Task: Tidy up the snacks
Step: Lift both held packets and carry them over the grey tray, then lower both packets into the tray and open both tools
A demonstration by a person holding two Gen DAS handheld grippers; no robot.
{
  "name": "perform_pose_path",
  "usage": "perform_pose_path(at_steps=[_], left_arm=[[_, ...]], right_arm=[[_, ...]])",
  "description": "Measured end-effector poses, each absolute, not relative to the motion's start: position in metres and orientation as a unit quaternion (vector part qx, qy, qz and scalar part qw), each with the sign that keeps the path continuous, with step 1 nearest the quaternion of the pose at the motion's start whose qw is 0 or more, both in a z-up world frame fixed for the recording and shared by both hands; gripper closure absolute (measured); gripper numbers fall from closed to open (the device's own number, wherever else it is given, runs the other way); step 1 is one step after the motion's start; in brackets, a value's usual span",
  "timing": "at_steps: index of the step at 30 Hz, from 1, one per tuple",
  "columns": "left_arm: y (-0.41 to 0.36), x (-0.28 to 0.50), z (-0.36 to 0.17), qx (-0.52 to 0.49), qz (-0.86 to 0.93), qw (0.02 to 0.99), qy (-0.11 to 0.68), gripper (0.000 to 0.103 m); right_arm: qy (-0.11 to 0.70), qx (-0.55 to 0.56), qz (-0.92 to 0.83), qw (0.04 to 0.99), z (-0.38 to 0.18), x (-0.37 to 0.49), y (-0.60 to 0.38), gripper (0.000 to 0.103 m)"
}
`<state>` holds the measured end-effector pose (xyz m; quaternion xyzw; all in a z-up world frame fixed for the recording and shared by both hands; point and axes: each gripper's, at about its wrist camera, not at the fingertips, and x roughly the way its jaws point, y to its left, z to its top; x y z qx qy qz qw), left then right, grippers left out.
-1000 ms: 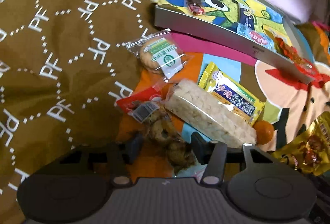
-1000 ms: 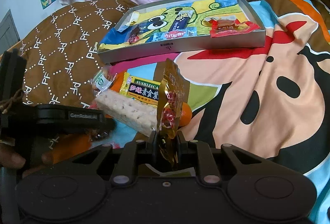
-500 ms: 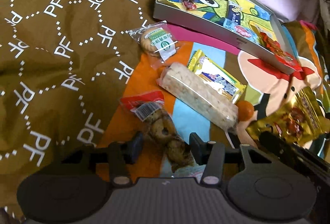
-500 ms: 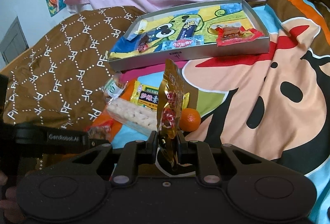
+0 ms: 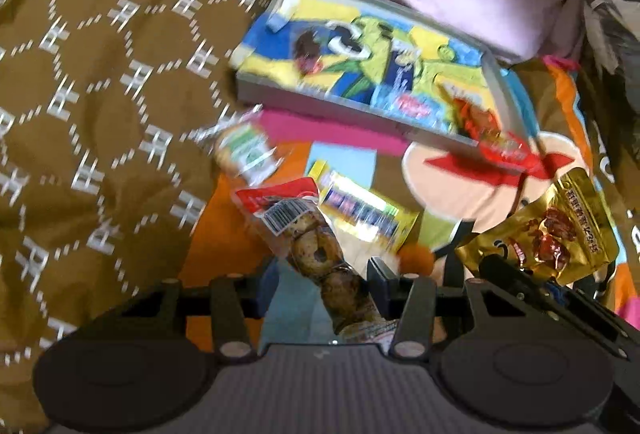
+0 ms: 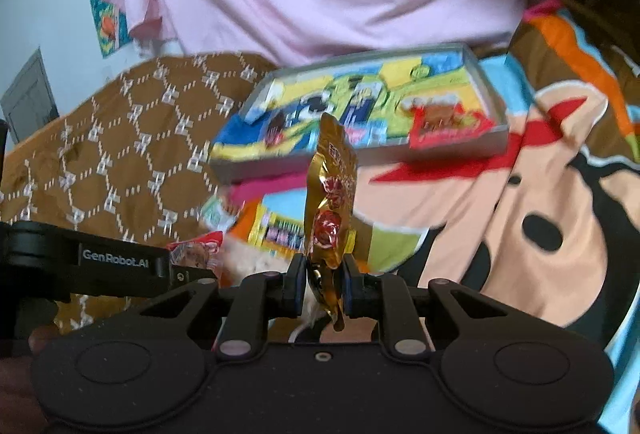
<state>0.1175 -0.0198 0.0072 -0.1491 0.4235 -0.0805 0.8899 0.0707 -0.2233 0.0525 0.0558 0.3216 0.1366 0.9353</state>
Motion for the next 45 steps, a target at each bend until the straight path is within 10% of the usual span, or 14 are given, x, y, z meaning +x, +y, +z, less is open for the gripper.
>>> perform_pose_path(at_steps=[23,25,35,39,45], left_arm=[[-0.063,0.289,0.061,-0.119,-0.106,0.932,0.326,0.050],[-0.064,0.301,0.057,-0.121,-0.110,0.930,0.329,0.074],[-0.068,0.327,0.034,-0.108,-0.104,0.927,0.344,0.074],[-0.069,0.325,0.034,-0.092,-0.097,0.932,0.336,0.065],[-0.067,0.319,0.042,-0.092,-0.094,0.939,0.319,0.028]], right_arm=[[0.278,0.064,0.144,0.948,0.093,0.255,-0.246,0.084],[0.288,0.060,0.147,0.944,0.086,0.267,-0.244,0.084],[0.330,0.060,0.149,0.930,0.054,0.303,-0.238,0.084],[0.340,0.056,0.137,0.929,0.046,0.308,-0.238,0.079],[0.327,0.049,0.126,0.935,0.051,0.304,-0.241,0.043]])
